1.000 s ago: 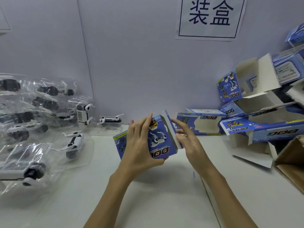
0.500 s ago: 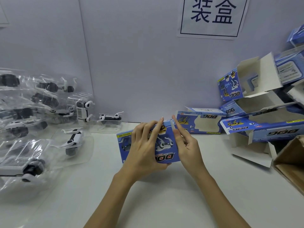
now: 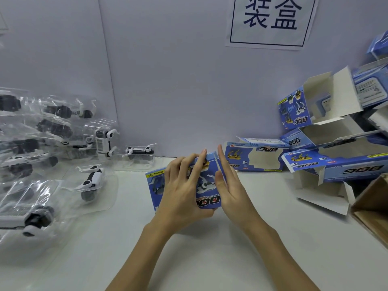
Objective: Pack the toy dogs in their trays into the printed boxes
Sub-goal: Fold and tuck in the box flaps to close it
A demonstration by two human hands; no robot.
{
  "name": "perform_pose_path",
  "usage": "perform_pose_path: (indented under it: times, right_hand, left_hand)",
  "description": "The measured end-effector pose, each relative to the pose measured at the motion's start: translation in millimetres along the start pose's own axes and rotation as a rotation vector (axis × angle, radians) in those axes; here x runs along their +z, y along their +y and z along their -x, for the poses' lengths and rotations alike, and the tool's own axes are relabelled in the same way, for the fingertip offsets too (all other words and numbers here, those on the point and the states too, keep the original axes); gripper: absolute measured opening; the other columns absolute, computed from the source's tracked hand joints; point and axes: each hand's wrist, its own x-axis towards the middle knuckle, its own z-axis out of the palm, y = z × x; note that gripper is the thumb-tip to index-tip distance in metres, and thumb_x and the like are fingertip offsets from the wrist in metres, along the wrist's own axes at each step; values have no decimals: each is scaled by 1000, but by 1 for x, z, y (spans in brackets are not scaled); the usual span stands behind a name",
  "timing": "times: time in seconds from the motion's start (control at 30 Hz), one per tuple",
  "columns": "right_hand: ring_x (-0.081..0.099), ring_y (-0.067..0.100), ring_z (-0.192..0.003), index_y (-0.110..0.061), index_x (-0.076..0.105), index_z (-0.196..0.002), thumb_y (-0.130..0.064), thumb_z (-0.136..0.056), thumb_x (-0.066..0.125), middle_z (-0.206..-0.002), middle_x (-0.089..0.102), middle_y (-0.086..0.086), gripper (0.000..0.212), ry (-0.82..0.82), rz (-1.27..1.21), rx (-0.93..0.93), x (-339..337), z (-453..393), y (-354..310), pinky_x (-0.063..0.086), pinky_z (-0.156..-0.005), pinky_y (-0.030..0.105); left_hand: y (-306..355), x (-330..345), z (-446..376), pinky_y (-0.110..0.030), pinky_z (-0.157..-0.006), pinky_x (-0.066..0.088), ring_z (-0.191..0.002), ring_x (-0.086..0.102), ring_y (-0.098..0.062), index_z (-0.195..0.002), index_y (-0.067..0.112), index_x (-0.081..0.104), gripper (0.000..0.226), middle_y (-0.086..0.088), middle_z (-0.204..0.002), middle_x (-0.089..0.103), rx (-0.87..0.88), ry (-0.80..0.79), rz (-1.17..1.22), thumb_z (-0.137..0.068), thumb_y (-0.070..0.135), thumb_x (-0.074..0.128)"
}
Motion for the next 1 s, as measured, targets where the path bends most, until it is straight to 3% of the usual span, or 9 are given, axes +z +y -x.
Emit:
perform_pose_path:
  times: [0.07, 0.17, 0.33, 0.47, 0.6, 0.67, 0.73, 0.83, 1.0]
  right_hand:
    - [52, 6, -140, -64, 21, -156, -48, -107, 38, -160, 36, -27, 54, -18, -79, 22, -1, 0, 0, 62, -92, 33]
    - [64, 16, -130, -52, 36, -157, -39, -107, 44, -146, 60, -18, 52, -37, -315, 96, -9, -2, -1, 64, -87, 36]
    - [72, 22, -117, -36, 60, -146, -30, -102, 58, -131, 72, -8, 44, 132, -297, 40, -8, 1, -4, 66, -81, 38]
    - [71, 19, -120, -36, 56, -148, -33, -106, 47, -139, 68, -2, 43, 148, -276, 36, 5, 2, -2, 64, -83, 32]
    - [58, 18, -137, -44, 48, -151, -43, -104, 38, -162, 45, -1, 48, 94, -224, 56, 5, 3, -1, 62, -95, 46]
    - [54, 16, -141, -48, 46, -151, -45, -104, 37, -166, 36, -4, 48, 74, -205, 56, 3, 3, -1, 61, -97, 47]
    - [54, 12, -139, -50, 44, -151, -43, -106, 37, -163, 41, -5, 47, 43, -200, 57, 1, 2, -1, 63, -93, 41]
    - [62, 12, -130, -48, 46, -150, -39, -107, 40, -141, 62, -15, 45, 9, -264, 63, -1, 1, -4, 64, -81, 30]
    - [70, 17, -120, -43, 51, -148, -35, -105, 46, -129, 70, -19, 44, 84, -254, 59, 0, 1, -5, 64, -78, 29]
  left_hand:
    - [1, 0, -1, -33, -118, 18, -136, 37, -26, -164, 18, 26, 124, 0, -151, 39, -1, 0, -3, -63, 66, 81]
    - [0, -1, -1, -33, -118, 20, -136, 39, -25, -163, 17, 29, 123, -1, -151, 41, -16, 13, 23, -64, 66, 84]
    - [-2, -5, -4, -42, -119, 28, -136, 41, -23, -163, 18, 28, 124, -1, -153, 41, -64, 22, 111, -63, 67, 81]
    - [-4, -5, -4, -39, -118, 28, -135, 40, -20, -164, 19, 26, 125, 2, -151, 41, -65, 46, 117, -63, 66, 82]
    - [-6, -1, -2, -39, -119, 27, -136, 39, -21, -165, 22, 22, 126, 1, -152, 40, -75, 52, 105, -63, 67, 81]
    - [-6, 0, -2, -39, -119, 27, -137, 39, -21, -165, 22, 21, 126, 1, -153, 39, -79, 50, 101, -63, 69, 80]
    - [-7, 0, -3, -38, -119, 26, -138, 37, -21, -165, 22, 22, 125, 1, -154, 38, -87, 44, 107, -64, 70, 78]
    - [-8, -1, -3, -41, -119, 29, -139, 36, -19, -165, 21, 22, 124, 1, -155, 37, -93, 43, 126, -65, 71, 77]
    - [-7, 0, -3, -48, -117, 33, -138, 38, -22, -164, 19, 25, 122, -1, -154, 39, -68, 46, 129, -66, 68, 77]
